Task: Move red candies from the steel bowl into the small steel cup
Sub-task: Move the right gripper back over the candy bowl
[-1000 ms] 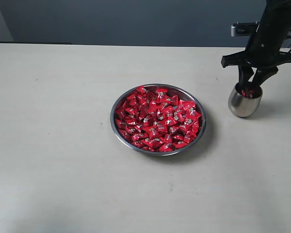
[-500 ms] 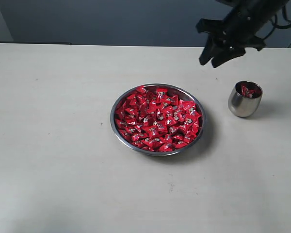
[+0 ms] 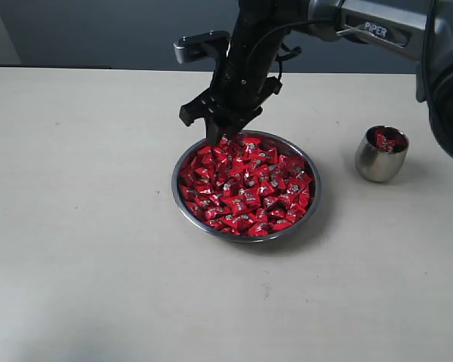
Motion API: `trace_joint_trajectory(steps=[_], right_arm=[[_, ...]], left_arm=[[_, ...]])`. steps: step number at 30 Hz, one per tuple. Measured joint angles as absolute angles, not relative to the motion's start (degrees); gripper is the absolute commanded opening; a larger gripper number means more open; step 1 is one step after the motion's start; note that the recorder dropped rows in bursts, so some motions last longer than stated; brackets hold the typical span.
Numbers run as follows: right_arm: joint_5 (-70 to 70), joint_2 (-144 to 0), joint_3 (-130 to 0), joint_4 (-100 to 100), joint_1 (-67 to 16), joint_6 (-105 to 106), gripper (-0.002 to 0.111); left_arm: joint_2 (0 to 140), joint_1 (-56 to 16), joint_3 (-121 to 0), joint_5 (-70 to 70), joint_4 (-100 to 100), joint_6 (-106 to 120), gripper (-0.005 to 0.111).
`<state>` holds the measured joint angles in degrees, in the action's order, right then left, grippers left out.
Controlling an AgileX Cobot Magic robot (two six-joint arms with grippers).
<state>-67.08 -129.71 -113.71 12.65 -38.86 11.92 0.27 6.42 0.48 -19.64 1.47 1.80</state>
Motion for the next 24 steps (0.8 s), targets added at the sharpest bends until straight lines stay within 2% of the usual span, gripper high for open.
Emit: trace_joint_trajectory(steps=[10,24], right_arm=[[-68.48,-131.73,-114.52,9.98,-38.86,-10.39,0.037],[-69.61,-132.80,-121.52,10.94,-42.02,-17.65,0.037]], left_arm=[[0.27,6.42,0.48,-19.64,1.47,1.80,0.000],[0.27,6.42,0.48,-19.64,1.47,1.80,0.000]])
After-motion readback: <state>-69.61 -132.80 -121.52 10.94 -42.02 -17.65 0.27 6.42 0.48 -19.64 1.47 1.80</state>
